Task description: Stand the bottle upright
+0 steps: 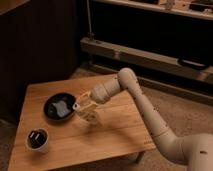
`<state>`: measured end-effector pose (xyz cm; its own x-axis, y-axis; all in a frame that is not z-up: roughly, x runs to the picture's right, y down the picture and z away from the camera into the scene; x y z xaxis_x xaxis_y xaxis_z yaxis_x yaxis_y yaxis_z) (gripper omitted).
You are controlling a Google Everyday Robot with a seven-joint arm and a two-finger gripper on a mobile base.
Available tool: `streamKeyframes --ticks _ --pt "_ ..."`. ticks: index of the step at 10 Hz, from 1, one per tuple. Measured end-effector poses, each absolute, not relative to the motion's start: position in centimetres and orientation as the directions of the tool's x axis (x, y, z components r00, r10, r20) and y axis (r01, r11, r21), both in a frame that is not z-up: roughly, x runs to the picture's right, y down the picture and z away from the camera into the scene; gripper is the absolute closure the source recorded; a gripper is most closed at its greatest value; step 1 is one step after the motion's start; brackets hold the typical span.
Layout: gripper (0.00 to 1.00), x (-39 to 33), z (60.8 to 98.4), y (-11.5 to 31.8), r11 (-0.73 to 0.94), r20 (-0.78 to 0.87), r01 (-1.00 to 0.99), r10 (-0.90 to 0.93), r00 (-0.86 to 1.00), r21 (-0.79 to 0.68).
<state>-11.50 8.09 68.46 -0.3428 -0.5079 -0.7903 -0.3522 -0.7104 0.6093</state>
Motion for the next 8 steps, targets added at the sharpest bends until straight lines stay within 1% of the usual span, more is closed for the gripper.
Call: streamKeyframes --ticks 8 --pt "0.81 -11.7 69.6 9.5 -0.667 -0.759 -0.364 -0.548 -0.351 0.650"
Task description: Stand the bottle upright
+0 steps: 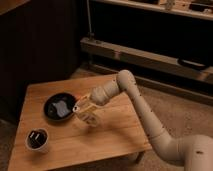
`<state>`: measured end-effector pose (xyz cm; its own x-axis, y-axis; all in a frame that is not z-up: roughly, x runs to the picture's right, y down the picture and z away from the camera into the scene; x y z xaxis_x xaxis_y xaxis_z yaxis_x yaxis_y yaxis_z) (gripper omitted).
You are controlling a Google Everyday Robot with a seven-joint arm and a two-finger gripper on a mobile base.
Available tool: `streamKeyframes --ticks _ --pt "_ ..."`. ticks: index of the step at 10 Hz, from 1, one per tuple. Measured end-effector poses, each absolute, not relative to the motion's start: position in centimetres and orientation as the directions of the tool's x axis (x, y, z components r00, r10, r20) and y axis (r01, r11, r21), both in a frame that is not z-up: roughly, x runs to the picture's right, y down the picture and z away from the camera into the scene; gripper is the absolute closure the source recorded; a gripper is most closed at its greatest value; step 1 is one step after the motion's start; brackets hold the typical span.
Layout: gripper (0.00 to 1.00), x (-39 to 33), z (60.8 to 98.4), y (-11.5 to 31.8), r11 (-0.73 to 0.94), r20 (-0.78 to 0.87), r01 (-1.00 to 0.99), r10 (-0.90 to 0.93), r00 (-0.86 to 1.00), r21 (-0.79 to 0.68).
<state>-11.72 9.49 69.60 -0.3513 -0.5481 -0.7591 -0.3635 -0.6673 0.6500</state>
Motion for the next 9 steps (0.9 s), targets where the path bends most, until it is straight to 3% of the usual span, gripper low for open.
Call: streamKeyframes --ticks 9 --pt "0.81 -10.7 70.3 8.5 -0.664 -0.746 -0.342 -0.620 -0.244 0.665"
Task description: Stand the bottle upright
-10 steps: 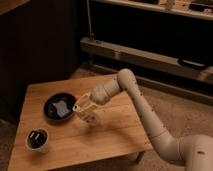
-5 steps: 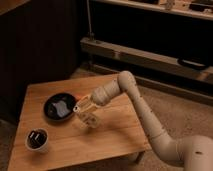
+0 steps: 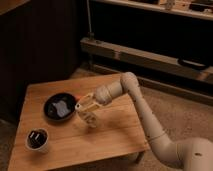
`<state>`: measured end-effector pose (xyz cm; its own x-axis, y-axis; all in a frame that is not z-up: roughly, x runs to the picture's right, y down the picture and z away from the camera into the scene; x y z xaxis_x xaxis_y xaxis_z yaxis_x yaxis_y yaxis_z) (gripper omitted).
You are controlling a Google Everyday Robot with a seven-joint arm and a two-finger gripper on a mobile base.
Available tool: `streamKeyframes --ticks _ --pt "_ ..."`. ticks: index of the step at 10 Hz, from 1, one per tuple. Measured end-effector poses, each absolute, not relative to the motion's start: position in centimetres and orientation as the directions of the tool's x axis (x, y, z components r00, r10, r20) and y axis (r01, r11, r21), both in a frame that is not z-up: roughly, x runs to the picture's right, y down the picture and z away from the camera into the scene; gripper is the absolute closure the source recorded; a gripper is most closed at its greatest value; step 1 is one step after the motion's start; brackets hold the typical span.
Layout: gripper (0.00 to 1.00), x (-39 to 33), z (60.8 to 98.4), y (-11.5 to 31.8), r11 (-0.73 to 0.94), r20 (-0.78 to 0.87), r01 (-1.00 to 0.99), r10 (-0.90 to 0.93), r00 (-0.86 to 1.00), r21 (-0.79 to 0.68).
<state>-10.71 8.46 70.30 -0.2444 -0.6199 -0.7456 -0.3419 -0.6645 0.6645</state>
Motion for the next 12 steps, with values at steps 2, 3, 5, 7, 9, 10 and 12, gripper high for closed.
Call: streamKeyframes --ticks 2,3,5,7,9,10,12 --pt "0.81 -10.62 70.28 8.19 -0.679 -0.756 -0.344 -0.628 -0.187 0.649" --pt "0.81 -10.54 70.25 8.03 -0.692 -0.765 -0.345 -0.628 -0.146 0.634" --pt "0.73 -10.45 70.16 7.84 -0.707 -0.776 -0.344 -0.619 -0.122 0.618" --pt "0.50 -10.44 69.98 7.71 -0.721 -0.789 -0.344 -0.603 -0.116 0.601" --pt "0.31 -10.44 69.85 7.68 -0.729 -0.797 -0.342 -0.592 -0.119 0.593" --pt "0.28 -10.42 69.82 7.72 -0.732 -0.800 -0.342 -0.588 -0.123 0.590" --pt "0.28 -10.46 69.84 7.83 -0.729 -0.798 -0.339 -0.587 -0.136 0.595"
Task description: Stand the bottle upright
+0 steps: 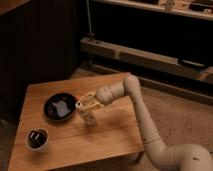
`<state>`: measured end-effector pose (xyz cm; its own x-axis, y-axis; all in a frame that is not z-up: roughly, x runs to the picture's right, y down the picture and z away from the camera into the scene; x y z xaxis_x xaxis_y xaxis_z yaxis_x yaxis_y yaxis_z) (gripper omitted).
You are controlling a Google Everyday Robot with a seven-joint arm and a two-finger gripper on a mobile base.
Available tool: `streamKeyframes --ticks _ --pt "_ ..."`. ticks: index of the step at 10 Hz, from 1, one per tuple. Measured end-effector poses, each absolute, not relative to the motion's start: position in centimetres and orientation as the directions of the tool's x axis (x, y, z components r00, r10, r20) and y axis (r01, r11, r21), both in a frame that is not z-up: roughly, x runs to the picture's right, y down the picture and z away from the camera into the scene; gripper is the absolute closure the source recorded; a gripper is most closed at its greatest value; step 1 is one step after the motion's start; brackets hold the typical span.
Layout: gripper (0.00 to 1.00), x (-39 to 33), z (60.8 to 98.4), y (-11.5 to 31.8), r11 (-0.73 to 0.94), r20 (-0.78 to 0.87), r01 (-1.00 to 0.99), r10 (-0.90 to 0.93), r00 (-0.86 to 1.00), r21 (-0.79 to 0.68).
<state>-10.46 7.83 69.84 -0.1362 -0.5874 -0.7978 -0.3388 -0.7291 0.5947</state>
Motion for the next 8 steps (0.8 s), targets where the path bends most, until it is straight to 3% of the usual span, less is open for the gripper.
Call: streamKeyframes --ticks 8 --pt "0.28 -10.43 69.82 7.93 -0.733 -0.800 -0.329 -0.579 -0.157 0.595"
